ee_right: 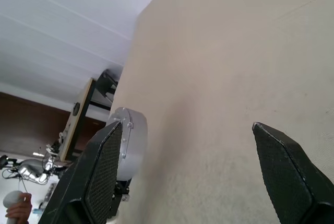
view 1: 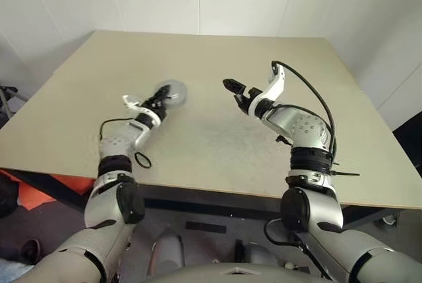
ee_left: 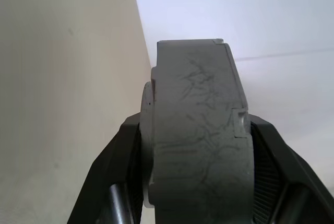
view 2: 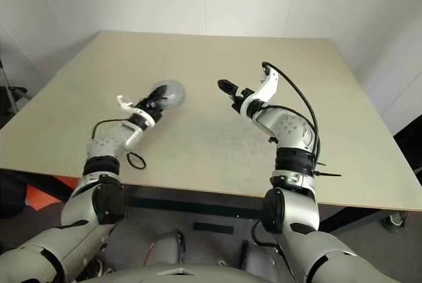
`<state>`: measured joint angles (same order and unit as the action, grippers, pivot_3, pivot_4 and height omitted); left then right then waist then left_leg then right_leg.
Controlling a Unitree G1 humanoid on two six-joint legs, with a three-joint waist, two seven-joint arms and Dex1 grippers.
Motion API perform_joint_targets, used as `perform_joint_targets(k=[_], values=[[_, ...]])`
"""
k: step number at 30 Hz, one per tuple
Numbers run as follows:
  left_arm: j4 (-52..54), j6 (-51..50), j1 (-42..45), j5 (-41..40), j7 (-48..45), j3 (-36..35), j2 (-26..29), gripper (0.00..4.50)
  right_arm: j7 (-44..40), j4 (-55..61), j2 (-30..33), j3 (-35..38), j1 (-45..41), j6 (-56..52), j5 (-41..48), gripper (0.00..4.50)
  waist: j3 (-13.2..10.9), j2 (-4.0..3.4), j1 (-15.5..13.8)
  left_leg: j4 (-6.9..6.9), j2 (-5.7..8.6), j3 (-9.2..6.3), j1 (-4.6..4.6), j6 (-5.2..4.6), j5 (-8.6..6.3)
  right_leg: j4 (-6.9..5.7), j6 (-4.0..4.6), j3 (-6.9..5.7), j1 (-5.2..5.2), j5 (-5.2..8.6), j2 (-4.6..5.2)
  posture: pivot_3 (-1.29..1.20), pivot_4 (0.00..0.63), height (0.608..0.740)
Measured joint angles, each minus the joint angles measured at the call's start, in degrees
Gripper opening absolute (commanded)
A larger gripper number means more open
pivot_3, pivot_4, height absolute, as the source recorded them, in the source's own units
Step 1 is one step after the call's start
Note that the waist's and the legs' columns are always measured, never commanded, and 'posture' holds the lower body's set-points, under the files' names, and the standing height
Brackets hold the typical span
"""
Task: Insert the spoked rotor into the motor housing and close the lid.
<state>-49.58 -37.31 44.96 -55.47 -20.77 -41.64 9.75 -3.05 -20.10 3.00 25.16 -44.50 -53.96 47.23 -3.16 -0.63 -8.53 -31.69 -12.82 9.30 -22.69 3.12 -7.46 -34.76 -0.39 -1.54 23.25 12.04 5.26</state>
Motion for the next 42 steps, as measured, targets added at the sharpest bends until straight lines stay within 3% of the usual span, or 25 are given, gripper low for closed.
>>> perform_joint_targets(k=[16,23,24,34,42], values=[[-15.8,14.8,3.3,5.6,3.8,-1.7,3.8,2.07,-1.2,-1.4,-0.2,-1.3,0.0,0.4,-0.9,4.48,0.0,0.02,0.1,-0.5,-0.03,-0.35,-0.23,0.04,0.02,-0.18,0.09,-0.18,-0.04,-0.09,0.02,0.0,0.0,0.74],[-17.5,18.9,5.0,7.2,4.6,-1.7,5.8,4.42,-1.2,-1.9,-0.1,-1.3,-0.2,0.2,-1.2,4.5,0.0,0.02,0.4,-0.49,-0.04,-0.33,-0.05,0.05,0.03,-0.26,0.21,-0.16,-0.1,-0.02,0.02,0.0,0.0,0.74],[-17.7,19.8,5.4,7.5,5.1,-1.8,6.4,4.49,-1.2,-2.0,-0.1,-1.3,-0.2,0.2,-1.2,4.5,0.0,0.02,0.5,-0.49,-0.05,-0.33,0.0,0.06,0.04,-0.28,0.21,-0.15,-0.14,-0.02,0.02,0.0,0.0,0.74],[-20.6,28.5,6.9,8.4,9.1,-5.3,15.7,4.49,-2.3,-6.7,1.8,-1.4,-2.8,1.0,-2.6,4.5,0.0,0.03,0.7,-0.49,-0.01,-0.34,0.04,0.09,0.05,-0.3,0.23,-0.15,-0.23,-0.01,0.05,0.0,0.0,0.74],[-20.9,30.4,10.7,13.0,5.3,-2.1,17.8,4.49,-8.4,-7.0,4.5,-7.4,-3.2,10.6,-10.5,4.5,0.0,0.04,-0.2,-0.54,-0.03,-0.36,0.03,0.1,0.05,-0.35,0.23,-0.16,-0.23,-0.01,0.05,0.0,0.0,0.74]])
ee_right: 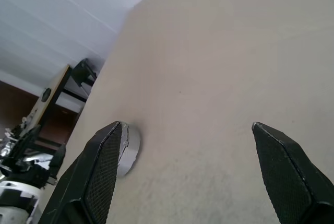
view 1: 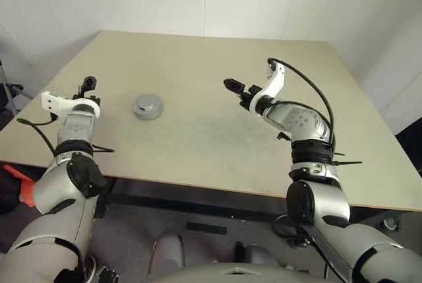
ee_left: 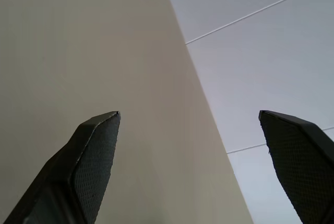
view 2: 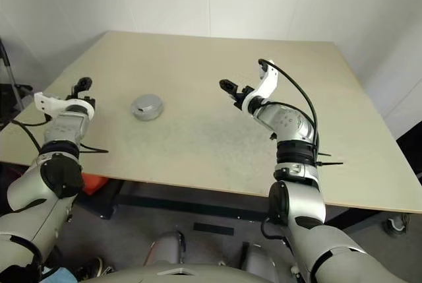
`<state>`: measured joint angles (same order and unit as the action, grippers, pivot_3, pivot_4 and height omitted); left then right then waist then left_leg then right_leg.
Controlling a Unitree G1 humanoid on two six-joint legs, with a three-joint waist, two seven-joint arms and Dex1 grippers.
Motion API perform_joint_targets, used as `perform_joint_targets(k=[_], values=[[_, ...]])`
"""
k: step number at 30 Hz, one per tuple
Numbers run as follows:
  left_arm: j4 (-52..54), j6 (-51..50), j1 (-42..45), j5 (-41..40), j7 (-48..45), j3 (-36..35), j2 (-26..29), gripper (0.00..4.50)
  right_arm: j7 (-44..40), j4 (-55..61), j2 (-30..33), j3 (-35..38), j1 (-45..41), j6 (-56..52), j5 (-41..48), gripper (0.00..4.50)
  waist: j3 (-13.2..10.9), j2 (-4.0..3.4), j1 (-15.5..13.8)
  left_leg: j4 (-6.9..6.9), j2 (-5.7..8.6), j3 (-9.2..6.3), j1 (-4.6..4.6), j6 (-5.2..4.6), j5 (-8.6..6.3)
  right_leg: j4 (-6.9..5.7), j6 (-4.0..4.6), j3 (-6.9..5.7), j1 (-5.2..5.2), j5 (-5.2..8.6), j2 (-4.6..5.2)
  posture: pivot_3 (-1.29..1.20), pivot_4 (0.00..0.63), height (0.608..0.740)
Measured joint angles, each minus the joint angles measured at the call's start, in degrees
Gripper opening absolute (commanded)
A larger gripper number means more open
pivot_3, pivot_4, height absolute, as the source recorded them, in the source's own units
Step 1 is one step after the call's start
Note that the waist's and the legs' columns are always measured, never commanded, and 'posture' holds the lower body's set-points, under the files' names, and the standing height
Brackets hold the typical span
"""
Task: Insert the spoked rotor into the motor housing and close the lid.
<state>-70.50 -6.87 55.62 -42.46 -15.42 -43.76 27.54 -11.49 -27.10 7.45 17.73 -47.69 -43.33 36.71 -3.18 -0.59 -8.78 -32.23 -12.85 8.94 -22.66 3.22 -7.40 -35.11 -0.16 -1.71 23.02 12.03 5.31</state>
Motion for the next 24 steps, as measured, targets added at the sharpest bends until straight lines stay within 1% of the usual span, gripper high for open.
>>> perform_joint_targets(k=[2,5,9,11,16,19,22,24], values=[[0.3,0.0,1.2,1.4,-2.5,1.8,-0.1,4.49,-2.0,0.4,0.6,-1.9,0.0,4.5,-2.9,4.5,0.0,0.01,0.0,-0.02,0.01,0.0,-0.01,0.0,0.0,-0.01,0.0,0.01,0.0,0.0,0.01,0.0,0.0,0.74],[3.1,-0.1,2.7,4.8,-9.9,7.1,-1.9,4.49,-6.1,1.1,4.4,-5.3,0.3,11.2,-7.6,4.5,0.0,0.07,-0.4,-0.04,0.05,0.0,-0.08,-0.01,0.0,0.0,0.01,-0.02,-0.01,0.0,0.08,0.0,0.0,0.74],[8.0,-0.8,2.7,10.0,-18.0,15.4,-6.2,4.49,-14.3,2.5,10.1,-7.4,1.5,11.4,-8.7,4.5,-0.1,0.11,-0.5,-0.12,0.04,0.0,-0.08,-0.06,-0.03,0.0,0.02,-0.03,-0.07,-0.01,0.07,0.0,0.0,0.74],[11.3,-3.5,1.5,12.3,-23.2,20.7,-8.4,4.49,-17.5,3.1,13.0,-7.9,2.6,10.5,-9.0,4.5,-0.1,0.12,-0.5,-0.15,0.04,0.01,-0.08,-0.07,-0.04,-0.03,0.03,-0.02,-0.06,-0.01,0.07,0.0,0.0,0.74],[21.0,-5.4,-6.5,20.4,-31.1,34.6,-13.1,4.49,-23.6,5.1,19.9,-9.1,7.7,10.2,-11.2,4.5,-0.1,0.13,-0.1,-0.24,0.03,0.03,-0.08,-0.17,-0.08,-0.05,0.06,0.0,-0.06,0.0,0.06,0.0,0.0,0.74],[23.7,-5.7,-9.9,22.6,-33.3,38.6,-14.9,4.49,-24.8,5.7,22.0,-9.6,10.0,10.3,-13.0,4.5,-0.1,0.15,0.2,-0.37,-0.05,0.04,-0.07,-0.2,-0.1,-0.16,0.12,0.0,0.0,-0.03,0.02,0.0,0.0,0.74],[26.6,-5.9,-10.9,23.3,-35.0,39.6,-14.4,4.49,-24.8,5.8,22.9,-9.5,10.9,10.4,-14.2,4.5,-0.1,0.15,0.3,-0.52,-0.08,0.07,0.0,-0.21,-0.1,-0.4,0.18,0.03,0.03,-0.04,0.01,0.0,0.0,0.74],[27.7,-6.1,-10.9,23.5,-35.7,39.7,-13.6,4.49,-24.8,6.4,22.9,-9.5,11.5,10.5,-14.7,4.5,-0.1,0.15,0.2,-0.55,-0.07,0.1,0.1,-0.39,-0.2,-0.43,0.22,0.08,-0.04,-0.06,0.03,0.0,0.0,0.74]])
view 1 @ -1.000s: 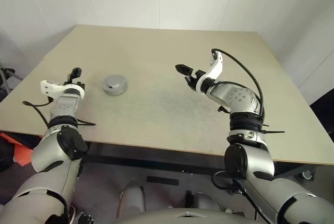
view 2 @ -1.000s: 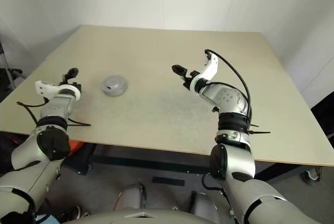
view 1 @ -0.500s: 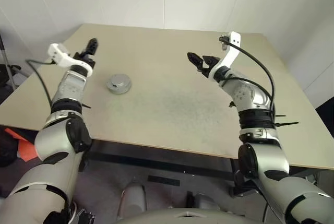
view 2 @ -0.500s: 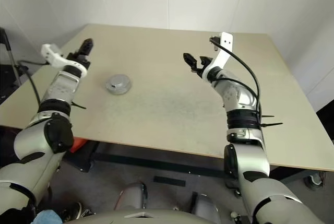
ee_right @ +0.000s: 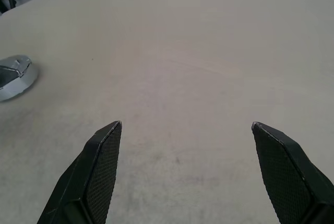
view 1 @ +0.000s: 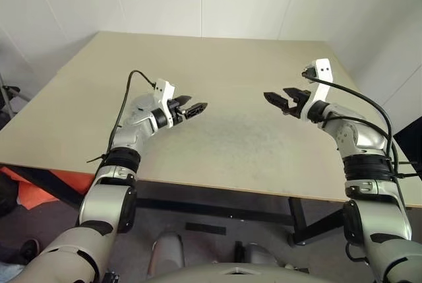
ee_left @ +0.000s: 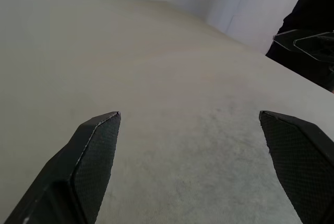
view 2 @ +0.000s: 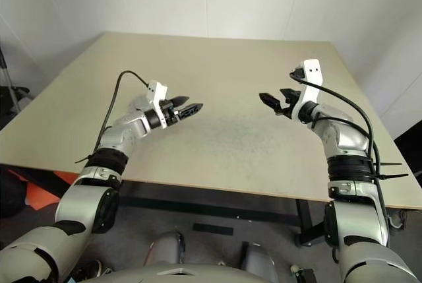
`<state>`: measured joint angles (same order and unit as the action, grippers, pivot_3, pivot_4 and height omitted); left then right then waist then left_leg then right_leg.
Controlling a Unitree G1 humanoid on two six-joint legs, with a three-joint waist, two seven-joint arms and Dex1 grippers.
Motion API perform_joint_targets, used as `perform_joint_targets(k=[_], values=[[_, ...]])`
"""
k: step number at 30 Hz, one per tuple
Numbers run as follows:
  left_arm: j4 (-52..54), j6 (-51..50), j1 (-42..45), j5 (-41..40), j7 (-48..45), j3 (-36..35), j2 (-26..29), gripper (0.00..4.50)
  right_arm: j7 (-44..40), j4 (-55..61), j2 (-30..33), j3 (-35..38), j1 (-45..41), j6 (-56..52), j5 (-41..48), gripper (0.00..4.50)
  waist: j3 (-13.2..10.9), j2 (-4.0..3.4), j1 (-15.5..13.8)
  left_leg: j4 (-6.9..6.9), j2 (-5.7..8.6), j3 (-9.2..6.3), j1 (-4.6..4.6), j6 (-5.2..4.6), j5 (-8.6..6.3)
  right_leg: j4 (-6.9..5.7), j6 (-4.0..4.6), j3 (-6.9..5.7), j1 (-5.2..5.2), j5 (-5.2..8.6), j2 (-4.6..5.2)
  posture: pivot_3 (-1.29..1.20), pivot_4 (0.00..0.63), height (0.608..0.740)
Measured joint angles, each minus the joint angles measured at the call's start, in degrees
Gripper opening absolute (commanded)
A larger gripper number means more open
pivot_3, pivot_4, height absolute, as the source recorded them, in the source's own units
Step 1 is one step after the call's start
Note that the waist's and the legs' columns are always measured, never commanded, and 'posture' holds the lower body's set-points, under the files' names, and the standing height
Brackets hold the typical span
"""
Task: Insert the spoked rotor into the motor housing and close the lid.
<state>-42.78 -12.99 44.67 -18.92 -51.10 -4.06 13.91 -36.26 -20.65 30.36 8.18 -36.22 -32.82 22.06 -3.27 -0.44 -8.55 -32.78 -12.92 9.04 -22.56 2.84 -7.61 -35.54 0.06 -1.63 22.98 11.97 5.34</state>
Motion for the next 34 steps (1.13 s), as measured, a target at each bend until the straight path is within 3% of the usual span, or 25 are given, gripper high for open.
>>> perform_joint_targets(k=[34], values=[[3.9,-1.3,-2.8,1.3,-2.2,0.8,0.8,4.49,0.1,-0.5,-0.4,-0.3,0.9,1.9,-3.3,4.5,0.0,0.0,0.0,-0.08,0.02,0.14,0.12,-0.26,-0.16,0.07,0.02,0.11,-0.1,-0.01,0.05,0.0,0.0,0.74]])
